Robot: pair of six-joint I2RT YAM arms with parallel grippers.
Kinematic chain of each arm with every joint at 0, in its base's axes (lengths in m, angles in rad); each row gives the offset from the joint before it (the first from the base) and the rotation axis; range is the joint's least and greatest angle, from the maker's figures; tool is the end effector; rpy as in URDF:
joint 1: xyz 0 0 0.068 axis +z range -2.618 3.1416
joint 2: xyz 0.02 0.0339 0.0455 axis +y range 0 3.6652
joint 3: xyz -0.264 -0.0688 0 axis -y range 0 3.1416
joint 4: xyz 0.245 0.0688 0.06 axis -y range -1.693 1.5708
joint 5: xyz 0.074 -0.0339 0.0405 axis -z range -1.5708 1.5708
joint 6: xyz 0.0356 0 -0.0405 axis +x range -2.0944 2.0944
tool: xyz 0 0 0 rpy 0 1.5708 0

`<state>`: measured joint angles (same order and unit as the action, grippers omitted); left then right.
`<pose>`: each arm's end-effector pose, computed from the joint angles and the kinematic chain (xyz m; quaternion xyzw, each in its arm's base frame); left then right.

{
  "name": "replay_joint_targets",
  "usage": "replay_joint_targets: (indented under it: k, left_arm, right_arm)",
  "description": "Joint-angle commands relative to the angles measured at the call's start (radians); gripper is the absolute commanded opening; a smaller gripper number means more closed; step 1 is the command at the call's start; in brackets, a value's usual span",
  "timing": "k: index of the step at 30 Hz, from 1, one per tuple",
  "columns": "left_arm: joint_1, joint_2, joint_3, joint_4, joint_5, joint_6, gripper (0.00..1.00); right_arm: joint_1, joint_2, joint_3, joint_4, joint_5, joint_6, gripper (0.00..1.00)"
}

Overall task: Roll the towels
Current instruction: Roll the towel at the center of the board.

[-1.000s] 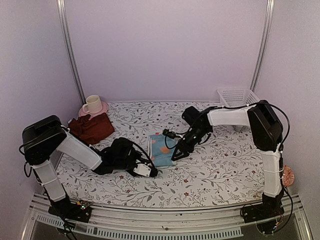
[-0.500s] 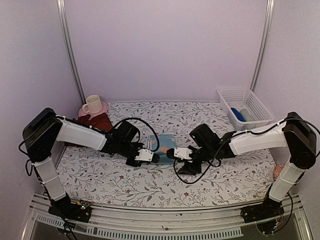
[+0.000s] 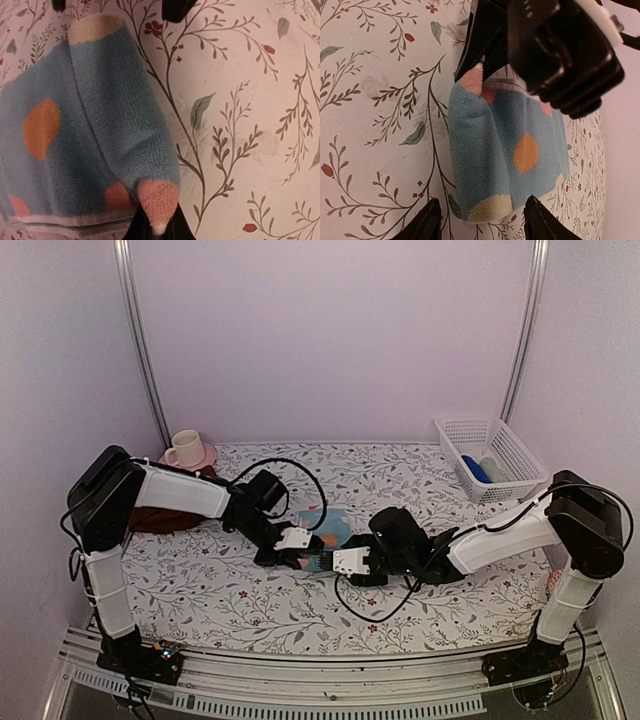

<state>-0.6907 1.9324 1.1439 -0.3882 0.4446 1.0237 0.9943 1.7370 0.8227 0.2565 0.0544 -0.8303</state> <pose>0.2750 -0.2471 0.1309 0.7514 0.5935 -0.1816 0.2241 0.1910 0.2902 0.1494 -0.7023 0.5585 0.0118 0.4412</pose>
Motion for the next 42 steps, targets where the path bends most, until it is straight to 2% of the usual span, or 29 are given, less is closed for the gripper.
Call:
replay_joint_targets:
  k: [1, 8, 13, 15, 23, 25, 26, 28, 38, 42]
  left_arm:
    - [0.016, 0.077, 0.048, -0.130, 0.030, -0.023, 0.00]
    - [0.048, 0.118, 0.115, -0.195, 0.066, -0.030, 0.00]
    - [0.059, 0.125, 0.129, -0.213, 0.081, -0.025, 0.00]
    - [0.062, 0.128, 0.132, -0.220, 0.082, -0.024, 0.00]
    - [0.077, 0.146, 0.160, -0.250, 0.097, -0.023, 0.00]
    - [0.079, 0.143, 0.160, -0.249, 0.099, -0.022, 0.02]
    - [0.081, 0.138, 0.157, -0.243, 0.101, -0.023, 0.03]
    - [0.086, 0.120, 0.142, -0.218, 0.104, -0.033, 0.11]
    - [0.107, -0.074, 0.006, -0.014, 0.058, -0.109, 0.63]
    - [0.126, -0.179, -0.105, 0.156, 0.035, -0.144, 0.74]
  right_arm:
    - [0.023, 0.063, 0.037, 0.067, 0.082, -0.075, 0.58]
    - [0.037, 0.143, 0.086, 0.077, 0.131, -0.099, 0.57]
    - [0.044, 0.202, 0.127, 0.074, 0.185, -0.104, 0.52]
    - [0.044, 0.218, 0.133, 0.071, 0.199, -0.104, 0.49]
    - [0.049, 0.229, 0.148, 0.030, 0.193, -0.084, 0.22]
    - [0.049, 0.233, 0.157, 0.011, 0.187, -0.080, 0.20]
    - [0.049, 0.236, 0.165, -0.003, 0.187, -0.077, 0.15]
    - [0.049, 0.245, 0.187, -0.049, 0.170, -0.064, 0.13]
    - [0.050, 0.255, 0.276, -0.256, 0.064, 0.026, 0.10]
    - [0.046, 0.253, 0.322, -0.349, -0.001, 0.057, 0.10]
